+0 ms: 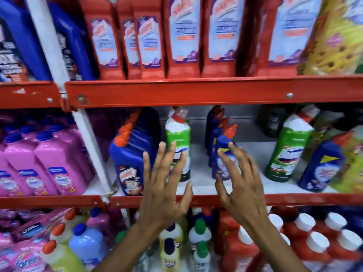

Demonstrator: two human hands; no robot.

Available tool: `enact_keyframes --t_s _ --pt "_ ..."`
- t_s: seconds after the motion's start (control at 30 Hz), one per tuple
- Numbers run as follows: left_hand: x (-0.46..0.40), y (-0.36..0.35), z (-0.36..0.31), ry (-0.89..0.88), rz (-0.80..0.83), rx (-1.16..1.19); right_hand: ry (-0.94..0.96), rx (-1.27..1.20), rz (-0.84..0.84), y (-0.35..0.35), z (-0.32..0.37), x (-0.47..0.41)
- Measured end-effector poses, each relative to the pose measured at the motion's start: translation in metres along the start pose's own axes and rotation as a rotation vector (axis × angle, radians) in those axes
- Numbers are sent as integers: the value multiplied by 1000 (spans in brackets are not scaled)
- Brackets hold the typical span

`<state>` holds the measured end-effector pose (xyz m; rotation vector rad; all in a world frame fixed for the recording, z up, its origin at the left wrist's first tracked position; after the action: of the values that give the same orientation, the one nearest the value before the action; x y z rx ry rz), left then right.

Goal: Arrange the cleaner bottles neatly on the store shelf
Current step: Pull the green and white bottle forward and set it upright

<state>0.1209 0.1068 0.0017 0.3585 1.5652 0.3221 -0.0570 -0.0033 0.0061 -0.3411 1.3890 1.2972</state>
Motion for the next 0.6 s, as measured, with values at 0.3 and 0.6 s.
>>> enact_keyframes --t_s 0.3,0.6 --pt "-33 -76 -109 -166 213 121 -153 81 4 70 -104 17" --pt "-68 -164 -165 245 543 445 -539 -192 151 79 -162 21"
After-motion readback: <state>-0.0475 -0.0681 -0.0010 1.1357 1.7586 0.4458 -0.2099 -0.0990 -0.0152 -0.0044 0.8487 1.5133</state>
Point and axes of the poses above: each hand's wrist, its own x-axis away from the middle knuckle, its own y-axis out of the back of the hand, z = x × y, the point moved 1 cm from there along -x, towards the middle knuckle, and after that the axes turned 4 degrees about -z, right-handed, at the moved point
